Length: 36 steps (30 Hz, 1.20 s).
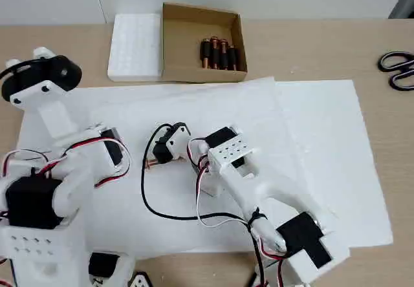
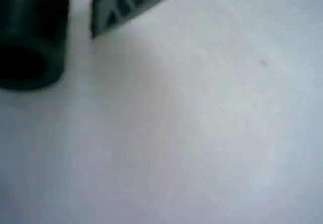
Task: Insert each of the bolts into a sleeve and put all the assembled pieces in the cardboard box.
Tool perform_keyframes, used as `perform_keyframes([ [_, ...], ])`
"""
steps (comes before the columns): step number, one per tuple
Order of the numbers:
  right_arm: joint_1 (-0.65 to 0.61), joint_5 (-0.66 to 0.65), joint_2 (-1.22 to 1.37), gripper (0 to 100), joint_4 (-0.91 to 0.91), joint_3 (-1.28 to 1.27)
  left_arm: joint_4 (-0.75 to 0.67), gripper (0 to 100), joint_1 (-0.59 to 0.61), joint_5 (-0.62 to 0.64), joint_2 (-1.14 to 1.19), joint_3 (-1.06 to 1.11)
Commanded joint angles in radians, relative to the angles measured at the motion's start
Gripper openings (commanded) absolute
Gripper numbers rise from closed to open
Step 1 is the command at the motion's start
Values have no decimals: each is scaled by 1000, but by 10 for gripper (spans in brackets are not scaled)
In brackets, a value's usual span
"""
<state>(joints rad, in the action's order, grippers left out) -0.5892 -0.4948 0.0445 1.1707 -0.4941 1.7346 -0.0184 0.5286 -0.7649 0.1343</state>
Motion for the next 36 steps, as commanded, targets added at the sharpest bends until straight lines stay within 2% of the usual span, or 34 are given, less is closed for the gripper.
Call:
perform_keyframes([
  [1,-1,-11,48,157,-38,3,15,6,3,-8,-15,-1],
  [6,-1,-11,65,45,-64,5,15,6,3,-8,-15,1],
  [12,-1,-9,65,39,-24,12,15,6,3,-6,-15,1],
  [18,2,-3,65,9,150,163,15,6,-5,-6,-15,-1],
  [27,111,0,64,11,283,361,14,6,-3,-9,-17,-18],
  [32,127,0,58,11,318,408,12,6,-5,-6,-17,-70],
  [36,136,57,-13,10,389,488,14,6,-5,-6,-12,-93],
])
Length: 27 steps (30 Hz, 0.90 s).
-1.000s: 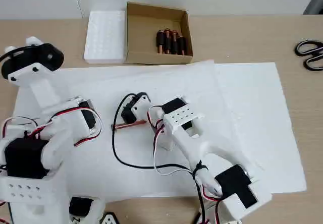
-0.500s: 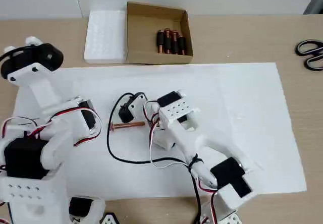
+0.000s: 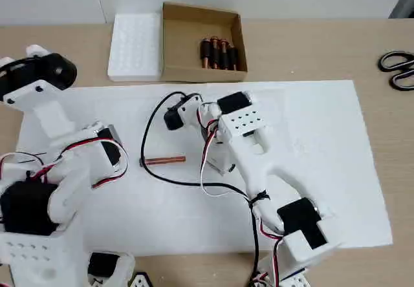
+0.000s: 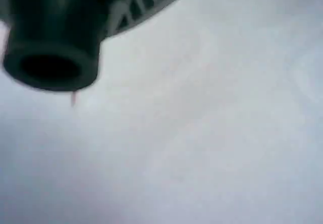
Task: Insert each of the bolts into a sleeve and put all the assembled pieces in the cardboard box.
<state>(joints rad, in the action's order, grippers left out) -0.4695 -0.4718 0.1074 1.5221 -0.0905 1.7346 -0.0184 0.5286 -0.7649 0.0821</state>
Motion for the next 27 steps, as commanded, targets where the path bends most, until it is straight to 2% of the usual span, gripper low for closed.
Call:
perform_keyframes([
  [1,24,41,-99,10,44,98,14,6,-5,-6,-9,-41],
  [6,96,87,-206,4,85,123,11,7,-5,-6,29,-39],
  [17,355,126,-395,5,183,103,15,6,-23,-5,318,-41],
  [27,430,147,-613,5,182,-109,15,6,-63,2,583,-41],
])
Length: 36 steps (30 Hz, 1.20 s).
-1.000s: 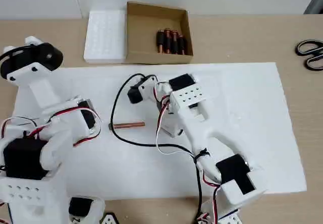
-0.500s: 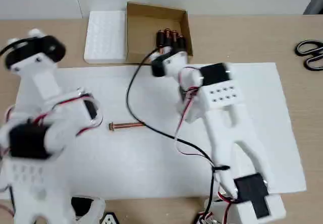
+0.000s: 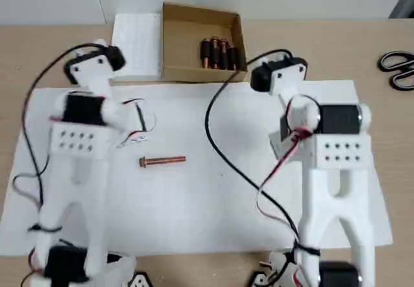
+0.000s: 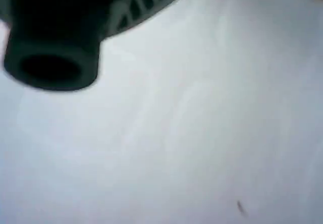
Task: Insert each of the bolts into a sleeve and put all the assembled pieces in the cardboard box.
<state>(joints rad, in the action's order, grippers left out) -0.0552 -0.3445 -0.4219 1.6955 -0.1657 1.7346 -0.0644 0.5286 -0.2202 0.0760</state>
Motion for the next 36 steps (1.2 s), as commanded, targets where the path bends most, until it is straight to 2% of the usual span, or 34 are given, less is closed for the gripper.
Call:
perform_keyframes([
  [1,24,21,-108,5,8,-57,15,6,-26,17,54,-35],
  [7,81,14,-242,4,10,-161,15,6,-69,97,110,-38],
  [11,142,-3,-331,4,19,-222,11,6,-41,173,123,-61],
  [17,209,-66,-412,4,24,-259,15,6,-18,178,121,-73],
  [19,225,-68,-420,4,24,-259,15,6,-29,272,121,-48],
  [23,234,-68,-424,4,25,-259,15,6,-31,548,130,-25],
  [26,249,-66,-426,4,30,-259,5,6,-37,647,132,-24],
  [32,295,-66,-426,4,30,-259,-48,7,-34,652,144,-18],
  [36,294,-64,-426,4,28,-259,-46,12,-35,612,259,7],
])
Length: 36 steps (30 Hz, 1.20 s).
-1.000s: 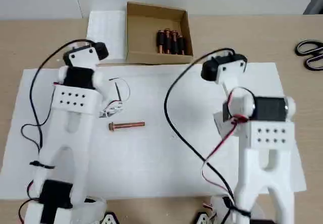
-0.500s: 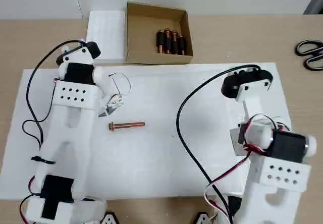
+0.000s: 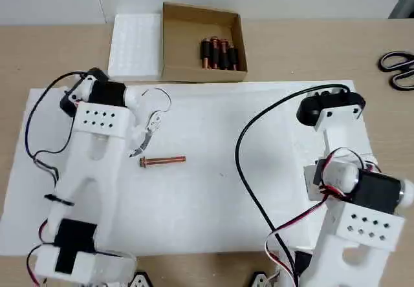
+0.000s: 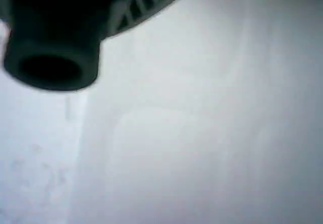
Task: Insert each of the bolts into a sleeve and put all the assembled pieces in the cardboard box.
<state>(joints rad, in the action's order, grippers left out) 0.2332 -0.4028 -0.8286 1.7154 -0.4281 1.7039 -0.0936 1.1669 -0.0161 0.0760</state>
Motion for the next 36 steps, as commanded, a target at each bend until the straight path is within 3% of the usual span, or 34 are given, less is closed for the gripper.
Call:
perform_keyframes([
  [1,5,-6,-19,4,7,3,-15,26,-3,-32,100,10],
  [6,7,-8,-18,4,7,3,0,136,-2,-35,302,4],
  [16,5,-8,-12,4,4,2,-91,137,-6,-35,370,1],
  [23,5,-8,-10,4,-1,-11,51,137,-23,-37,370,-189],
  [36,5,-8,-12,4,-42,-69,25,137,-89,-32,381,-229],
])
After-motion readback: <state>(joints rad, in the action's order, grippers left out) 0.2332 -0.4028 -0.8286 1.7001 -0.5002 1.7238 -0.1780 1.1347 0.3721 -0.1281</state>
